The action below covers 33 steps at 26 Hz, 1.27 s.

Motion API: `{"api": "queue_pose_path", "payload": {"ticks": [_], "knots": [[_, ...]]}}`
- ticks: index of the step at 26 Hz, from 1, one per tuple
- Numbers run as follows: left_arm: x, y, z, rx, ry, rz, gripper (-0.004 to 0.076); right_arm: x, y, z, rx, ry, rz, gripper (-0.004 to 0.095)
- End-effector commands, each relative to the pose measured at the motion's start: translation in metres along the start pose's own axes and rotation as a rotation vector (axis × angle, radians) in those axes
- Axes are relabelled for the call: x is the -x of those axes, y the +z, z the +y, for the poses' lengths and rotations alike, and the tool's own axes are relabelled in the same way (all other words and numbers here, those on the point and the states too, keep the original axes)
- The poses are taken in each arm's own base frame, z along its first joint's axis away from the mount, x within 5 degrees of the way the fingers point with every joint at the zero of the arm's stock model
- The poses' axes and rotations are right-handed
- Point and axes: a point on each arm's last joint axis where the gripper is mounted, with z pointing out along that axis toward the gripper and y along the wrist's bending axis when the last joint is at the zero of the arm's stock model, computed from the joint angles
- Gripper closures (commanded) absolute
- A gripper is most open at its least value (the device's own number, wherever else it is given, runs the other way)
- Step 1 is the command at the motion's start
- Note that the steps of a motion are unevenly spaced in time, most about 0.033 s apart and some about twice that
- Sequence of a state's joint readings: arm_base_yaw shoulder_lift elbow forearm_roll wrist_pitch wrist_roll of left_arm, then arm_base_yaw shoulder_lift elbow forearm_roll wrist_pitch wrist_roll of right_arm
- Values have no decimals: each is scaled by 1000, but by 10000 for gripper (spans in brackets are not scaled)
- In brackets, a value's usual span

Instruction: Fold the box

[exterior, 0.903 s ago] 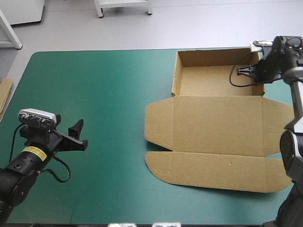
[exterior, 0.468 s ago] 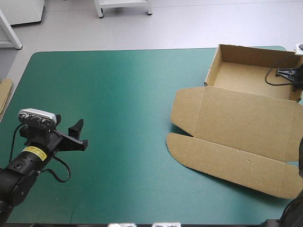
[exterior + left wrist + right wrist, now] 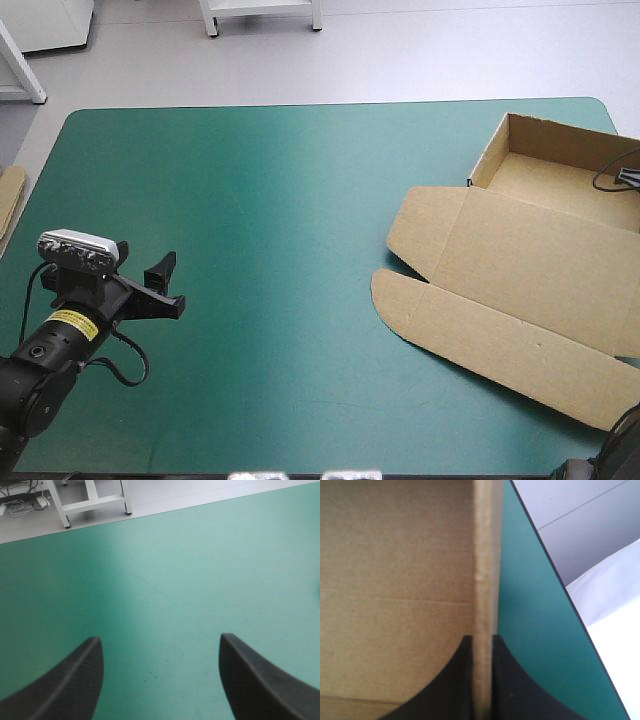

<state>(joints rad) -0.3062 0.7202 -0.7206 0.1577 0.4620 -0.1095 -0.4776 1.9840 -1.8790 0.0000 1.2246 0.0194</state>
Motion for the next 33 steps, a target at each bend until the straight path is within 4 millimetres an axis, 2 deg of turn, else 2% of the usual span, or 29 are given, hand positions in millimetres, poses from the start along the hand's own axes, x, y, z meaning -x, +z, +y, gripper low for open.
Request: {"api": "queue_pose_path", "payload": {"ticks": [1,14,20,22,24,26,27,29,33], "knots": [[15,-5,-1,-15,-17,-108,248,5,-18,-3,12,5,-101,912],[15,-5,-1,-15,-17,-108,248,11,28,-17,-40,9,-46,911],[15,-5,-1,-14,-15,-108,248,11,32,-30,-1,78,-39,905],[15,-5,-1,-14,-15,-108,248,11,32,-32,2,78,-39,841],[15,-5,-1,-14,-15,-108,248,11,32,-32,22,78,-38,719],[15,-5,-1,-14,-15,-106,248,11,32,-30,35,68,-34,546],[15,-5,-1,-13,-13,-105,248,10,32,-28,56,77,-27,333],[15,-5,-1,-12,-10,-105,248,8,32,-26,83,87,-3,158],[15,-5,-1,-11,-10,-103,248,4,29,-18,165,82,37,176]]}}
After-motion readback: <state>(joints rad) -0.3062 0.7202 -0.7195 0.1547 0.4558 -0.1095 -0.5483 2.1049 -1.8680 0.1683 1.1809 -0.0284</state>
